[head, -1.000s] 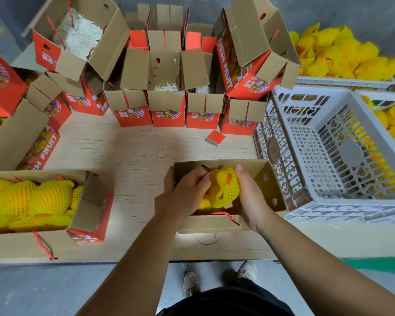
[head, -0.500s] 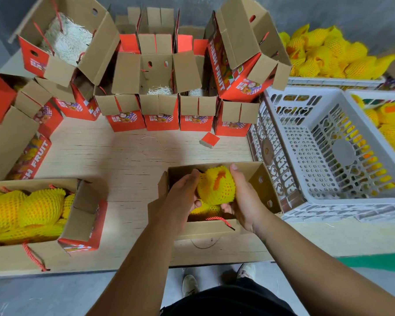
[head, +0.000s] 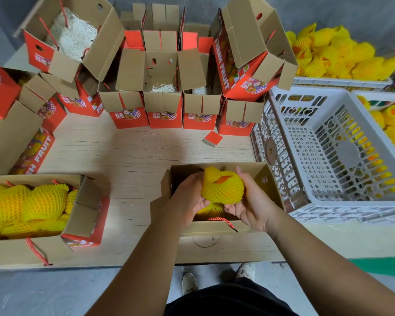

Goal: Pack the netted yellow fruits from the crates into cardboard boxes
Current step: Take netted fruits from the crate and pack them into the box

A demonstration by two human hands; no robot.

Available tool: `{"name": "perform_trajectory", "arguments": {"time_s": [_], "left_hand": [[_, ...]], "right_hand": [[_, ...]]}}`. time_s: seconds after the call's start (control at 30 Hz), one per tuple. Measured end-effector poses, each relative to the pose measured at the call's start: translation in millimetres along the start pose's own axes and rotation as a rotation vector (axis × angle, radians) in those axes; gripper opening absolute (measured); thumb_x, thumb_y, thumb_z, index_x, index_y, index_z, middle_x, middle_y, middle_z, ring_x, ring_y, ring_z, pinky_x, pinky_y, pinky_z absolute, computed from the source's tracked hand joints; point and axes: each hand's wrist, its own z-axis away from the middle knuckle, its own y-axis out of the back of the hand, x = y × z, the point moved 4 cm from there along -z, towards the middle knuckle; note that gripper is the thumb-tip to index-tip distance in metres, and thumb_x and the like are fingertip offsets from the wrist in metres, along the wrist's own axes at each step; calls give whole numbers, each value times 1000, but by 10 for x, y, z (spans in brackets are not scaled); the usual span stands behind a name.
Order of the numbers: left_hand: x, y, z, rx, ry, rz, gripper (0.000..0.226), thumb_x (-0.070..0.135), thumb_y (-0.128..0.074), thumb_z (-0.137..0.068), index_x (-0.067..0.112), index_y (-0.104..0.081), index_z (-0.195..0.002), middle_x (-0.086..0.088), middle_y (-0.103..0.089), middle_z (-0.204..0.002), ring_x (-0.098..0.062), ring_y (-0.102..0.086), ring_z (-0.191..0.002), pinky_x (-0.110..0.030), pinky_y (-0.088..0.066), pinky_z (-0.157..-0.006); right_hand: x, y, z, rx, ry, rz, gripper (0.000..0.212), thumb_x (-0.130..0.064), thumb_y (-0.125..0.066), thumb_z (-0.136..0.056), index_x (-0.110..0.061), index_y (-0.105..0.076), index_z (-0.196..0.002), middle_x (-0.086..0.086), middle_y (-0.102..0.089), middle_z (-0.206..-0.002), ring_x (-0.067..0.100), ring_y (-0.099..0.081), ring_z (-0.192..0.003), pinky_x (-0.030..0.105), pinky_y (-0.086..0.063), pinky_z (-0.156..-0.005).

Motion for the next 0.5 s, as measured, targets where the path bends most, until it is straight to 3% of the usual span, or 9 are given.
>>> {"name": "perform_trajectory", "arguments": {"time_s": [0.13,0.23,0.3,0.37,0.43,0.5], "left_hand": [[-20,-2,-28,95,-7,-327,22,34,-57,-105,20,-64,-120,-2,-65,-98,-18,-64,-87,-26,-50,-58],[-41,-13,34,85,-109,-556,35,23,-52,-108,16,-49,-142,5,-55,-108,-14,-53,-95,-28,-46,-80],[-24,-31,141,74,-251,-586,35,29,-53,-107,25,-48,-141,2,-56,-117,-15,-56,-102,-30,-50,-81],[52,-84,268,60,-510,-686,31,30,-50,-108,30,-50,-139,1,-54,-128,-14,-56,-113,-31,-52,-89],[116,-150,377,-59,-694,-737,33,24,-45,-109,37,-50,-139,9,-56,-130,-7,-55,-119,-30,-50,-102],[122,-165,473,-247,-693,-752,40,26,-49,-105,54,-46,-135,21,-58,-126,3,-54,-120,-19,-46,-101]], "right_hand": [[5,-9,26,-29,-10,2,58,-58,-60,-93,-9,-70,-122,16,-73,-104,21,-72,-76,29,-60,-64],[1,-13,35,-73,16,-69,61,-53,-56,-98,-6,-61,-137,21,-68,-130,27,-73,-105,35,-62,-78],[5,14,20,-40,53,-81,62,-51,-53,-100,-6,-57,-141,21,-64,-135,31,-67,-120,42,-61,-92],[12,42,-10,33,81,-69,62,-52,-51,-100,-6,-56,-141,22,-66,-133,33,-63,-126,48,-55,-100],[-9,55,-35,109,117,-40,59,-52,-48,-102,-7,-57,-139,22,-69,-127,34,-65,-123,53,-54,-95],[-43,61,-52,157,173,-47,52,-48,-45,-106,-8,-56,-138,22,-71,-123,37,-68,-117,56,-55,-88]]}}
